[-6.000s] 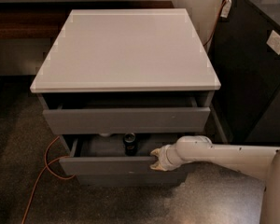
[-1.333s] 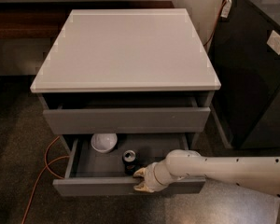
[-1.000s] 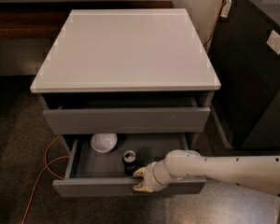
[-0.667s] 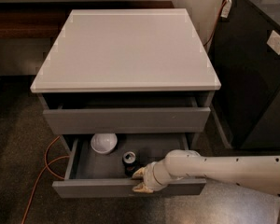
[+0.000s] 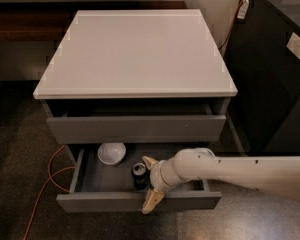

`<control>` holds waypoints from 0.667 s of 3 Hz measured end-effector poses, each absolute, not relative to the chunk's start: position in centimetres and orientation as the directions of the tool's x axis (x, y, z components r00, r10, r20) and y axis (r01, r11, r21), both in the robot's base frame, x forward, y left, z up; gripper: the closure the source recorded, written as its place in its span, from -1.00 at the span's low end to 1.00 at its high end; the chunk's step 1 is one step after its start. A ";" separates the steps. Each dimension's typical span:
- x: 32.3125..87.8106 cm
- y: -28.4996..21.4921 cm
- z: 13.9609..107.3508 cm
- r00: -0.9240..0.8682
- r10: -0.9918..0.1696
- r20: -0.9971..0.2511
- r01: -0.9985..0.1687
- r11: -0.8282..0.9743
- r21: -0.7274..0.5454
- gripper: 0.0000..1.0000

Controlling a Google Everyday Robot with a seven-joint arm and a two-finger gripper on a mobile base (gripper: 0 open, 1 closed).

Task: Pick pepsi can from middle drawer and place on counter

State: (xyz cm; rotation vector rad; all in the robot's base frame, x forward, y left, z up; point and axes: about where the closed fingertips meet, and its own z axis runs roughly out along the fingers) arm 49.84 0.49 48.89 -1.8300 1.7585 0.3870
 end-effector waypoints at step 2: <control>52.5 0.5 50.3 0.035 -0.826 -0.563 -0.981 0.081 -0.179 -1.00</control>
Offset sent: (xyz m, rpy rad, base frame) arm 0.0453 -0.0037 0.0090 -0.0063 0.0558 -0.1374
